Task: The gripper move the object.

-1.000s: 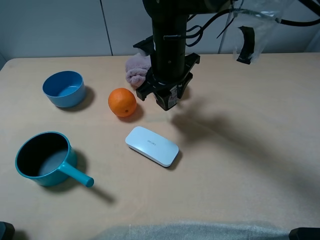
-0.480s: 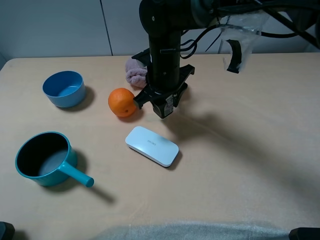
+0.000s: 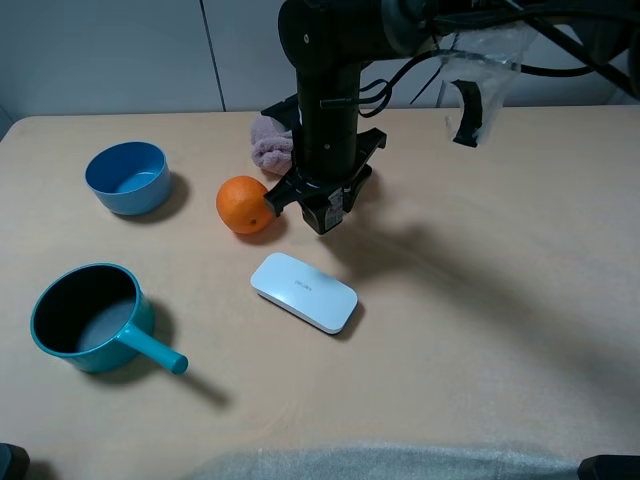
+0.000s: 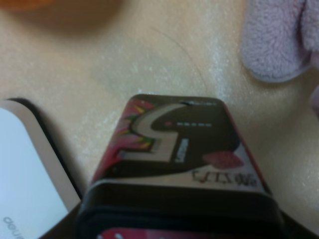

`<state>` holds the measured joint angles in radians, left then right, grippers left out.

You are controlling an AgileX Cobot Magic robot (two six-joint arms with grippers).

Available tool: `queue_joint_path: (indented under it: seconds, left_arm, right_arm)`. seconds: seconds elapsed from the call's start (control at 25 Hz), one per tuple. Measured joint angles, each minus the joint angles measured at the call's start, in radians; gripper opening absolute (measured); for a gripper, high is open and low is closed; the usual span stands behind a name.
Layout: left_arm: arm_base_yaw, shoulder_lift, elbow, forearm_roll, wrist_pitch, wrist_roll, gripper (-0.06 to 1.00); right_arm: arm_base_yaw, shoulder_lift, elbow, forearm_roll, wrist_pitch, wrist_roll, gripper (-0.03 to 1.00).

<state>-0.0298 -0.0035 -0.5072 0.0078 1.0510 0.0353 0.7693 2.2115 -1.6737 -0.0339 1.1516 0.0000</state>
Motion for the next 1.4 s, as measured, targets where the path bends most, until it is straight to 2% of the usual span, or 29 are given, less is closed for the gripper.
queue_joint_path:
  seconds: [1.4]
  left_arm:
    - [0.000,0.000,0.000,0.000,0.000,0.000,0.99]
  right_arm:
    - [0.000,0.034,0.000,-0.006,-0.009,0.000,0.37]
